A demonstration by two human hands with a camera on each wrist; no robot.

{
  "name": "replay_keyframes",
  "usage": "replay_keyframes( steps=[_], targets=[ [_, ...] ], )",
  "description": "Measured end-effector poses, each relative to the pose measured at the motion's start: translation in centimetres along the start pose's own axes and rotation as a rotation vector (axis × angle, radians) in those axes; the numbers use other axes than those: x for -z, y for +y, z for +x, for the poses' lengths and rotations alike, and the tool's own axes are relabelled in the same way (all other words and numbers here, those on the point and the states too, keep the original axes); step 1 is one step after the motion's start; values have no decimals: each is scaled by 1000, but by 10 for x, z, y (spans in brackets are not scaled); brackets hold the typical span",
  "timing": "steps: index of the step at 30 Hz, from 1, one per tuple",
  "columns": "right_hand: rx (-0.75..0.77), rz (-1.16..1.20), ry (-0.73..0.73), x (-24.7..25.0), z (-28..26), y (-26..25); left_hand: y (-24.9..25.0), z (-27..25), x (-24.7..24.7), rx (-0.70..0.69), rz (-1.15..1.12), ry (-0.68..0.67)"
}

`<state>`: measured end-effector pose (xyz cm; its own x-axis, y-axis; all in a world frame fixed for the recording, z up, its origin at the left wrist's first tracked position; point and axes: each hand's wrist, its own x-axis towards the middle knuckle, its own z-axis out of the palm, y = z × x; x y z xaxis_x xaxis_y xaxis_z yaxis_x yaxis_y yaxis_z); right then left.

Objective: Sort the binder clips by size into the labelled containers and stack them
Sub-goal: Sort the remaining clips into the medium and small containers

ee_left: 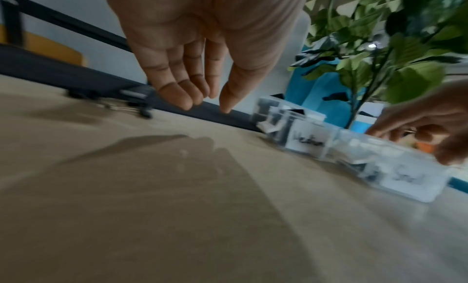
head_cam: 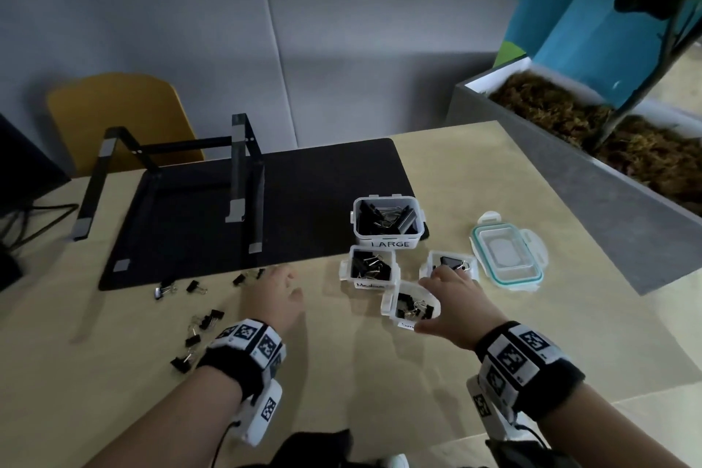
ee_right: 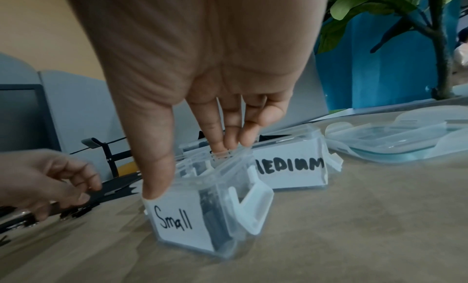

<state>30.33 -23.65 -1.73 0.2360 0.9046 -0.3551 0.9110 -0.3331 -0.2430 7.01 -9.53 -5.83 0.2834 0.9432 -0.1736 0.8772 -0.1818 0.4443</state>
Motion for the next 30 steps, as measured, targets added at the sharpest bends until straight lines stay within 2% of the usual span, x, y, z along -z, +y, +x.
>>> replay_keyframes(
  steps=[4,8,11,16,21,23,25,27,30],
  targets=[
    [14,17,4,0,0,2,-19,12,8,194,36,48],
    [17,20,0,0,0,3,-22,28,6,275,72,32],
    [18,28,-1,1,0,3,-22,31,4,246,136,-13],
    [21,33,5,0,0,4,-19,20,-1,145,112,0],
    [21,47,9,-1,0,5,-20,14,-5,-21,127,1],
    [19,52,7,-1,0,5,-21,10,-9,-49,102,1],
    [18,56,6,-2,0,6,-22,8,-11,-40,59,35],
    [19,58,7,-2,0,5,-23,7,-11,27,41,52],
    [20,62,10,-2,0,6,-20,7,-9,77,101,13]
  ],
)
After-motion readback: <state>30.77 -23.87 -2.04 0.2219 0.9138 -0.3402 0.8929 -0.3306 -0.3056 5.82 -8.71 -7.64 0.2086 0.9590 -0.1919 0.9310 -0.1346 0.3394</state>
